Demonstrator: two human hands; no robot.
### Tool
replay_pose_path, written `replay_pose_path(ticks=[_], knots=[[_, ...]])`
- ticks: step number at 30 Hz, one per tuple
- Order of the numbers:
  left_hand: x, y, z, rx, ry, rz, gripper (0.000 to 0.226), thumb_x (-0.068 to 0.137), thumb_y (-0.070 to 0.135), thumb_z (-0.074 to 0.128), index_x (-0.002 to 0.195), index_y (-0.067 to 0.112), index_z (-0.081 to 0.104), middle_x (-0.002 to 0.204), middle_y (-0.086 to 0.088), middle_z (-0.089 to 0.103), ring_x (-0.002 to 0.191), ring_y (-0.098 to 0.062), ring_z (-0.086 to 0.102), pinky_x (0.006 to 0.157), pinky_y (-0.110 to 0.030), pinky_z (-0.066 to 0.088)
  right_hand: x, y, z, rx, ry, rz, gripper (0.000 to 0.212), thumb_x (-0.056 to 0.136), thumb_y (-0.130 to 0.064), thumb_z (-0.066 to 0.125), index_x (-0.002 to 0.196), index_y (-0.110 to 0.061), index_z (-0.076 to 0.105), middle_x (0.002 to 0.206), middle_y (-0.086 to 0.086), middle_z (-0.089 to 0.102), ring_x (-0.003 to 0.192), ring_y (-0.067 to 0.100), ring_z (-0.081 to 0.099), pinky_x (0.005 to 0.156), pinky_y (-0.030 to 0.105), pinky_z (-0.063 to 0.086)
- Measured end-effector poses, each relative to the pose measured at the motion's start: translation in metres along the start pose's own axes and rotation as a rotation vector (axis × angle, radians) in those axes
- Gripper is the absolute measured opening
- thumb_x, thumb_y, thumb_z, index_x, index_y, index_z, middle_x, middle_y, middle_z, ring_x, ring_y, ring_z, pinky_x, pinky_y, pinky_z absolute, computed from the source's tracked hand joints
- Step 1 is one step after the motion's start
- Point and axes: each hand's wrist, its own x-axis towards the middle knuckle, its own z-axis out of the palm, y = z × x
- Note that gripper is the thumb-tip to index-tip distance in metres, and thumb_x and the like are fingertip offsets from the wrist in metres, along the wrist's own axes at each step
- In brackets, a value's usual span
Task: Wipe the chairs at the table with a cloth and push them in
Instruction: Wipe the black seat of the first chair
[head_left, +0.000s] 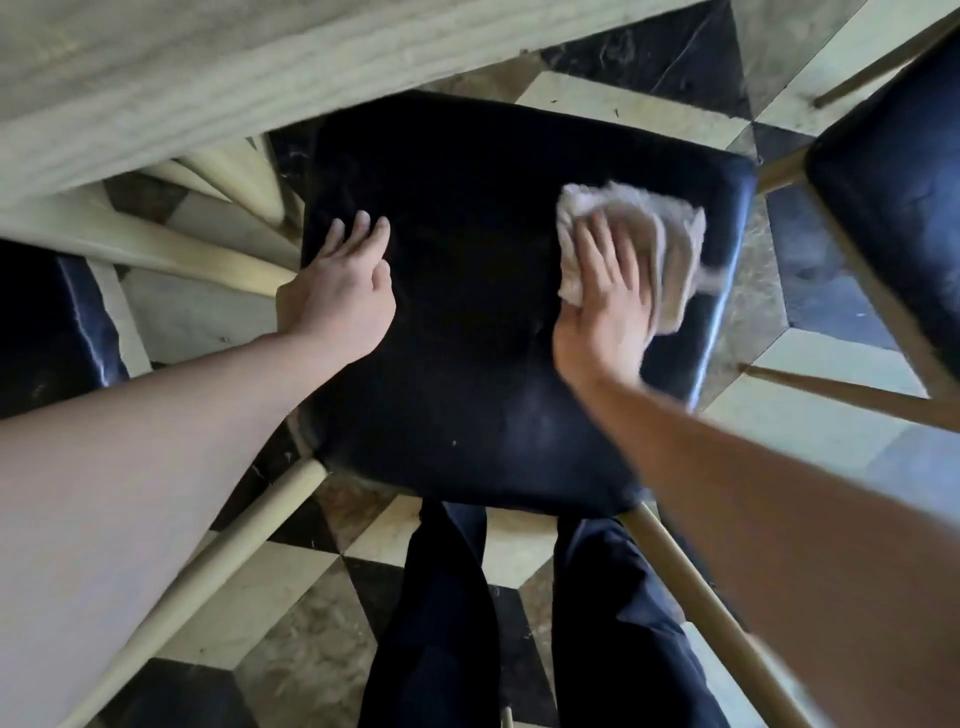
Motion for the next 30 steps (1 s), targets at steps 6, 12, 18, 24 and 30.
replay_pose_path(ticks=[6, 12, 18, 24, 30], knots=[[0.005, 0.007, -0.005, -0.037, -0.043, -0.064, 0.053, 0.102, 0.025, 0.025, 0.151, 0.041, 0.034, 0.162, 0.021, 0.022, 0.151, -0.006, 0.012, 0.112, -0.046, 0.030, -0.137, -0.126, 0.053, 0.195, -0.064, 0.639, 0.080, 0.083, -0.019, 0.036, 0.161, -0.027, 0.017, 0.169, -0.008, 0.012, 0.156, 0.012, 0.003, 0.124, 0.049, 0.013], [0.005, 0.001, -0.009, -0.035, -0.057, -0.029, 0.052, 0.102, 0.026, 0.025, 0.151, 0.042, 0.034, 0.162, 0.022, 0.021, 0.151, -0.006, 0.013, 0.112, -0.046, 0.029, -0.159, -0.114, 0.052, 0.166, -0.538, -0.172, 0.069, 0.086, -0.018, 0.032, 0.155, -0.019, 0.040, 0.164, -0.001, 0.032, 0.155, 0.017, 0.016, 0.126, 0.043, 0.012], [0.004, 0.003, -0.012, -0.024, -0.077, -0.035, 0.050, 0.103, 0.032, 0.024, 0.152, 0.043, 0.032, 0.163, 0.023, 0.018, 0.151, -0.006, 0.011, 0.113, -0.046, 0.029, -0.003, -0.045, 0.024, -0.194, -1.014, -1.400, 0.053, 0.093, -0.004, 0.058, 0.145, -0.012, 0.055, 0.155, 0.006, 0.048, 0.150, 0.021, 0.033, 0.127, 0.033, 0.007], [0.004, 0.001, -0.018, -0.022, -0.115, -0.007, 0.051, 0.103, 0.034, 0.022, 0.153, 0.042, 0.030, 0.163, 0.023, 0.017, 0.151, -0.003, 0.009, 0.114, -0.044, 0.029, 0.083, -0.002, -0.009, -0.046, -0.305, -0.730, 0.051, 0.088, 0.000, 0.057, 0.137, -0.013, 0.063, 0.144, 0.009, 0.059, 0.139, 0.032, 0.048, 0.121, 0.047, 0.028], [0.000, 0.005, -0.014, 0.003, -0.084, -0.011, 0.051, 0.104, 0.031, 0.022, 0.154, 0.039, 0.029, 0.164, 0.020, 0.017, 0.151, -0.006, 0.010, 0.112, -0.044, 0.031, -0.019, -0.028, 0.006, 0.138, 0.223, 0.478, 0.064, 0.090, -0.012, 0.048, 0.154, -0.019, 0.042, 0.161, -0.001, 0.037, 0.152, 0.018, 0.024, 0.126, 0.037, 0.007]])
